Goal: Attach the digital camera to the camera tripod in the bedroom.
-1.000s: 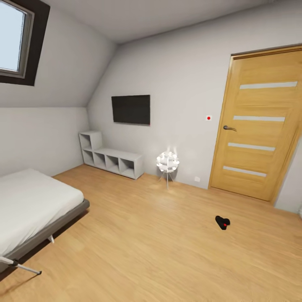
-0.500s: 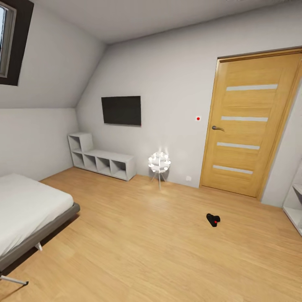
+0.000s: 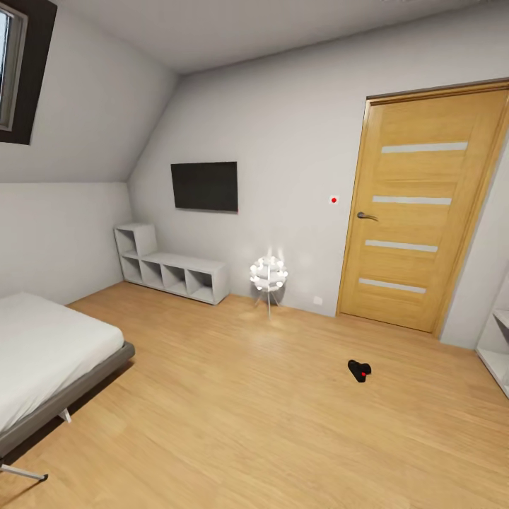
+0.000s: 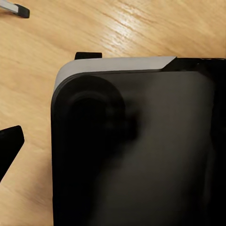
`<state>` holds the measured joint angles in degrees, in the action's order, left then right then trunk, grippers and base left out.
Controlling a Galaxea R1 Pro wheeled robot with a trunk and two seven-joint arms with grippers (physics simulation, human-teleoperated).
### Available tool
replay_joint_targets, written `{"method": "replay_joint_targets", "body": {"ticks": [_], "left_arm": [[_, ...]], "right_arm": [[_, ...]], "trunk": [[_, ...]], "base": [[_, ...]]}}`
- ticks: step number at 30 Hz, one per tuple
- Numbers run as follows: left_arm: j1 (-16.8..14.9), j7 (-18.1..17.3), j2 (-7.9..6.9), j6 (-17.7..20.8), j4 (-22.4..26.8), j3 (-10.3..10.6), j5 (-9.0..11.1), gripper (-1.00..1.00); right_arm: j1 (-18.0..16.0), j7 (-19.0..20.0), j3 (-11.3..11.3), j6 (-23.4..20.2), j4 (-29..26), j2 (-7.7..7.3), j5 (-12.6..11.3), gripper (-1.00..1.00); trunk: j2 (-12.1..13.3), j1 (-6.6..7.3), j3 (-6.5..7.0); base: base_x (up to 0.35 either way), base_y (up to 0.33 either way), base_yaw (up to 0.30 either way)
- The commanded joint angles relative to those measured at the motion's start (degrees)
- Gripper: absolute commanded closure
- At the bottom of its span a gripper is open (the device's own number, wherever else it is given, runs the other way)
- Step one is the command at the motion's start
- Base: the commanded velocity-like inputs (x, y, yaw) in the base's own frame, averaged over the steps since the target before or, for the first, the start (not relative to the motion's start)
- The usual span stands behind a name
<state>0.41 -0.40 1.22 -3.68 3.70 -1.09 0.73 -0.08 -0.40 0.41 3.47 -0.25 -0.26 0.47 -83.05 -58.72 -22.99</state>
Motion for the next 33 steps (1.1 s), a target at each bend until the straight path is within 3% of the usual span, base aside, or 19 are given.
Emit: {"method": "replay_joint_targets", "body": {"ticks": [1, 26, 33], "left_arm": [[0.03, -0.04, -0.02, 0.00, 0.08, -0.08, 0.10, -1.00], [0.03, -0.04, -0.08, 0.16, 0.07, -0.06, 0.23, -1.00], [0.03, -0.04, -0.08, 0.18, 0.07, -0.04, 1.24, -1.00]], "right_arm": [[-0.01, -0.04, 0.03, 0.16, 0.01, 0.00, 0.08, -1.00], [-0.01, -0.04, 0.03, 0.13, 0.00, 0.00, 0.08, -1.00], [-0.01, -0.04, 0.03, 0.13, 0.01, 0.00, 0.14, -1.00]], "trunk": [[-0.02, -0.01, -0.04], [-0.02, -0.01, -0.04], [-0.02, -0.01, -0.04]], "base": [[0.077, 0.000, 0.000], [0.267, 0.000, 0.000], [0.285, 0.000, 0.000]]}}
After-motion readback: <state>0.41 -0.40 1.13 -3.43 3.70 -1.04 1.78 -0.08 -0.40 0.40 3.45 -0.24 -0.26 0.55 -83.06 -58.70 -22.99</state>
